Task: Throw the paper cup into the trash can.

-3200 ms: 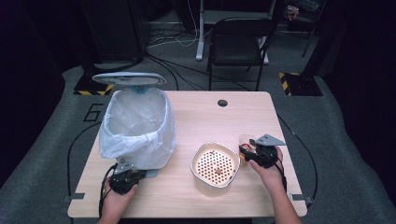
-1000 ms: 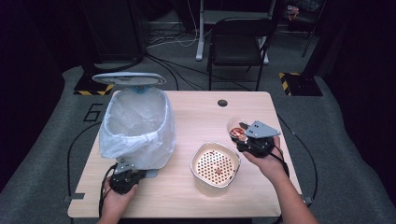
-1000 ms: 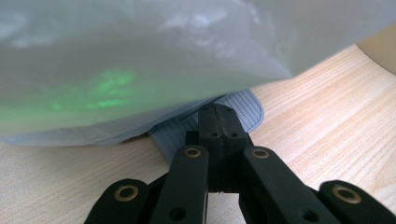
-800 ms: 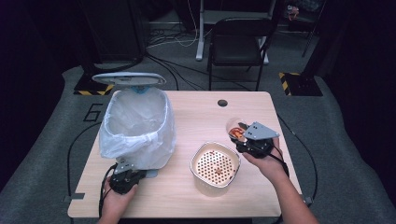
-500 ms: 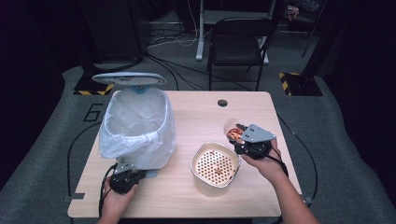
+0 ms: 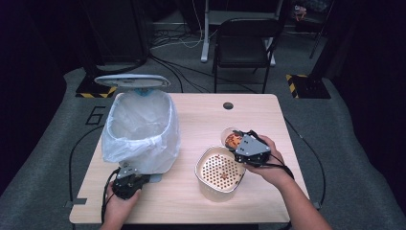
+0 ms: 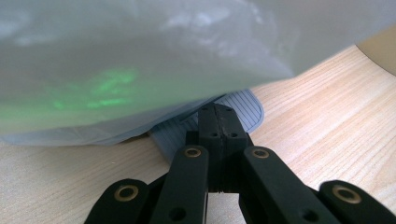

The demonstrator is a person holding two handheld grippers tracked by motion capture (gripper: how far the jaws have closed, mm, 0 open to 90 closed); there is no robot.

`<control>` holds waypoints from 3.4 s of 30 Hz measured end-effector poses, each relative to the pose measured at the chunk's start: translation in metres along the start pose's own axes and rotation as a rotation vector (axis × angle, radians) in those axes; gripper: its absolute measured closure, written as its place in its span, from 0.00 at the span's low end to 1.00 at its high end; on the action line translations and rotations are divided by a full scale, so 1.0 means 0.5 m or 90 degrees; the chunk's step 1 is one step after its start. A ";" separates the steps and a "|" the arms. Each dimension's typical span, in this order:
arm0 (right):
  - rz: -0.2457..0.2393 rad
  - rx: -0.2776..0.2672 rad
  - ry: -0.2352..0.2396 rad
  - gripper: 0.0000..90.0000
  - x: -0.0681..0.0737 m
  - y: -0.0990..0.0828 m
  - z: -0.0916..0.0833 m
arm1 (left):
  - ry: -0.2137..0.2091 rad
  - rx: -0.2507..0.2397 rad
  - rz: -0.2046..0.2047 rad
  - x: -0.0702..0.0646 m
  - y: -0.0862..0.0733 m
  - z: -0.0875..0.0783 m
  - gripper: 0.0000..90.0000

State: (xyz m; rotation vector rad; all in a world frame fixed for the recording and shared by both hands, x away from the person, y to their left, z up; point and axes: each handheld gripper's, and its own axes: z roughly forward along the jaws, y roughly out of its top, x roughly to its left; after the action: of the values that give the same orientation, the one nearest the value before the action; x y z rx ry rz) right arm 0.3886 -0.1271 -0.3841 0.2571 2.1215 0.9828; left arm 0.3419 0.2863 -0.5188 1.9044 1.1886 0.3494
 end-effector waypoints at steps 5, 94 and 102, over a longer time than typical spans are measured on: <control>-0.042 0.000 -0.006 0.52 0.009 0.010 -0.004 | 0.001 0.001 0.001 0.000 0.000 0.000 1.00; -0.806 0.145 -0.181 0.60 0.151 0.028 0.004 | 0.004 -0.002 -0.001 -0.001 0.000 0.000 1.00; -0.808 0.145 -0.188 0.60 0.152 0.028 0.004 | 0.004 -0.003 -0.002 -0.001 0.000 0.000 1.00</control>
State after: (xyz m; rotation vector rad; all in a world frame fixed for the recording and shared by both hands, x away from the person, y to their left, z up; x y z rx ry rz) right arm 0.3363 -0.0808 -0.4175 -0.7265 1.6107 -0.0555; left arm 0.3416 0.2855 -0.5188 1.8990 1.1944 0.3565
